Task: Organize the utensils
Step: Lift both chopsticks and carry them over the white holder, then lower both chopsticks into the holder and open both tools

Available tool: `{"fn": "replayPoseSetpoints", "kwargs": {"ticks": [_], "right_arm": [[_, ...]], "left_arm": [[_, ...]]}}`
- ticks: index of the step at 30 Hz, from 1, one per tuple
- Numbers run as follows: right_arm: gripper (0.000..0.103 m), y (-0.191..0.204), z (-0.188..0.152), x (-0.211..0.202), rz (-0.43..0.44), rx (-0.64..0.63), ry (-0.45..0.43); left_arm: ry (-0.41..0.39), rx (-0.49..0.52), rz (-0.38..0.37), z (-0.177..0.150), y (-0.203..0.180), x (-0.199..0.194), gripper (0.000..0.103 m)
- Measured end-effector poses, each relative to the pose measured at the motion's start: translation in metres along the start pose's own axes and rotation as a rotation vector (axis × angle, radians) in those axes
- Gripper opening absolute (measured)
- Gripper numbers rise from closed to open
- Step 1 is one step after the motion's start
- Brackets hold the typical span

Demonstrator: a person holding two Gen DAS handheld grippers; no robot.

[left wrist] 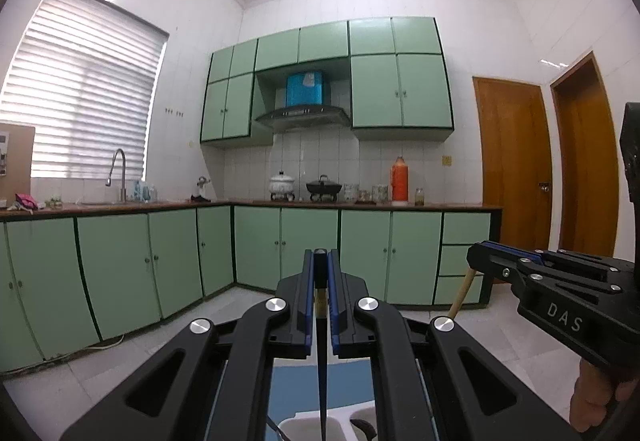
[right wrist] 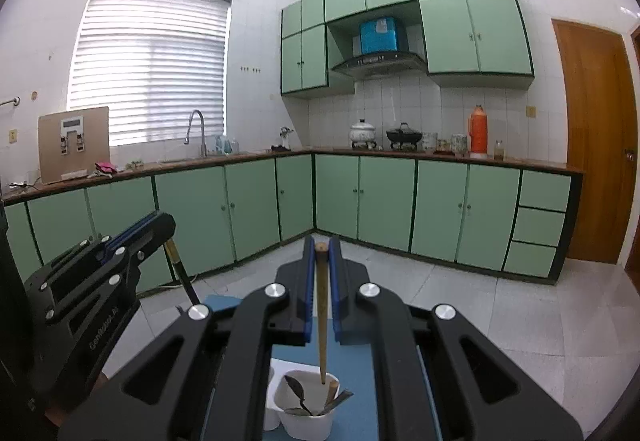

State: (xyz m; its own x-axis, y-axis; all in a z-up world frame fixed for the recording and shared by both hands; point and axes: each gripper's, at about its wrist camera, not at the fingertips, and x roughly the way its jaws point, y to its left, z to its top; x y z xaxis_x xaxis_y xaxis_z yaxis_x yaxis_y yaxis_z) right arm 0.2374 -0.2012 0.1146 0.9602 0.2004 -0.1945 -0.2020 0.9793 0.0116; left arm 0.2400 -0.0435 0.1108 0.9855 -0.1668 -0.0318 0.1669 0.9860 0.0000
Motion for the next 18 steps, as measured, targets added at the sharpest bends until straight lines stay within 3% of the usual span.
{"fn": "replayPoseSetpoints", "kwargs": {"ticks": [18], "right_arm": [[0.006,0.011,-0.028,0.056,-0.016,-0.008,0.060]], "left_arm": [[0.083,-0.001,0.003,-0.035,0.006,0.047,0.006]]}}
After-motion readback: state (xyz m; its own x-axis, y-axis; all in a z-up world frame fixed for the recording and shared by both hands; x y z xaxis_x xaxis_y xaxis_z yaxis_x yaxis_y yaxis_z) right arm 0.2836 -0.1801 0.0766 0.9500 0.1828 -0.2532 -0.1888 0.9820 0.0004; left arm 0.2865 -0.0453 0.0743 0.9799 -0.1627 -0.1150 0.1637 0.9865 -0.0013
